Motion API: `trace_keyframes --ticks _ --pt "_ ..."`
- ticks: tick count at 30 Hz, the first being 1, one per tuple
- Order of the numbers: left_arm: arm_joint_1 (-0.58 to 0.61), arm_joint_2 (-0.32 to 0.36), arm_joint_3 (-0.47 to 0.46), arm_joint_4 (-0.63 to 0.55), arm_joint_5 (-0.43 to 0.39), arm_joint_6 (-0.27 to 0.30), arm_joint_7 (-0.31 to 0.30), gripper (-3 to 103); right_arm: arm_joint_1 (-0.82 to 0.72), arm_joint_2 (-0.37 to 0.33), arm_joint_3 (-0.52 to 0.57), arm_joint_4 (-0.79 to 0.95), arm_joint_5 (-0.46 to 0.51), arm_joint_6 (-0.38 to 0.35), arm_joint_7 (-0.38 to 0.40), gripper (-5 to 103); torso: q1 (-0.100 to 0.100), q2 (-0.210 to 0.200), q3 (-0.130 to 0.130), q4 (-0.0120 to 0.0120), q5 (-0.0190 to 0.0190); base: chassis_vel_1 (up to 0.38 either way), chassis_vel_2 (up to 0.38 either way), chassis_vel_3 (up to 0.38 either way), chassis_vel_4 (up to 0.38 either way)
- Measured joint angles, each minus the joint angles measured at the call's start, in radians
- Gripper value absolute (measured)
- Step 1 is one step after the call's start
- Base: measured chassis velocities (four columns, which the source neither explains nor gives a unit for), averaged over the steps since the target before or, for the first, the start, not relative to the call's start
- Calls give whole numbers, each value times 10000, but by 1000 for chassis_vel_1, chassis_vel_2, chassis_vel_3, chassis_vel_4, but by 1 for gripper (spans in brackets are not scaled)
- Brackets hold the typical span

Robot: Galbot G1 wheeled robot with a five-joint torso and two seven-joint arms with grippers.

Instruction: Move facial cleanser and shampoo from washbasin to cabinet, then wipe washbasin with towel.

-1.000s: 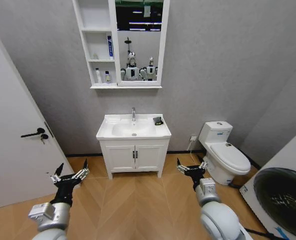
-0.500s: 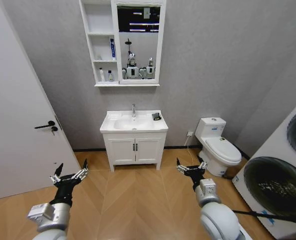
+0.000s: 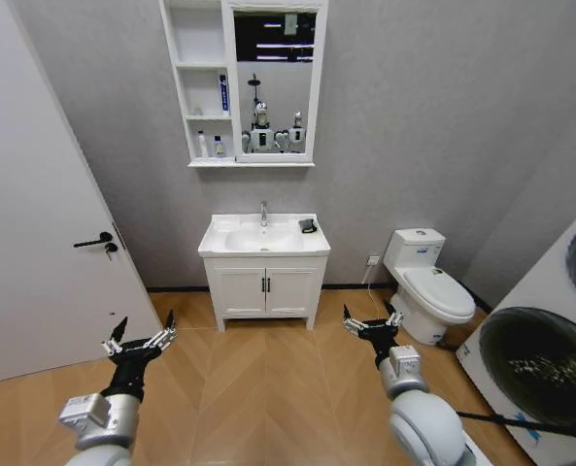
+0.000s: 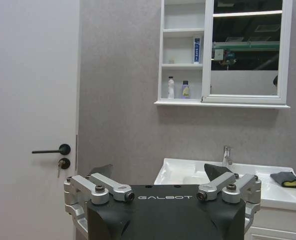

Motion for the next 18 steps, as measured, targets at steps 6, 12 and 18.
trace_keyframes --ticks 6,12,18 --pt "-26 6 34 75 92 -150 -105 100 153 35 -65 -123 192 133 -82 100 -1 2 0 0 1 0 0 0 0" --pt "-11 130 46 59 40 -41 -182 100 354 175 -57 -131 672 258 -121 100 0 1 0 0 1 0 0 0 0" --pt "93 265 -98 -89 -222 136 -291 100 470 320 135 -91 1244 490 -12 100 -1 2 0 0 3 0 0 0 0"
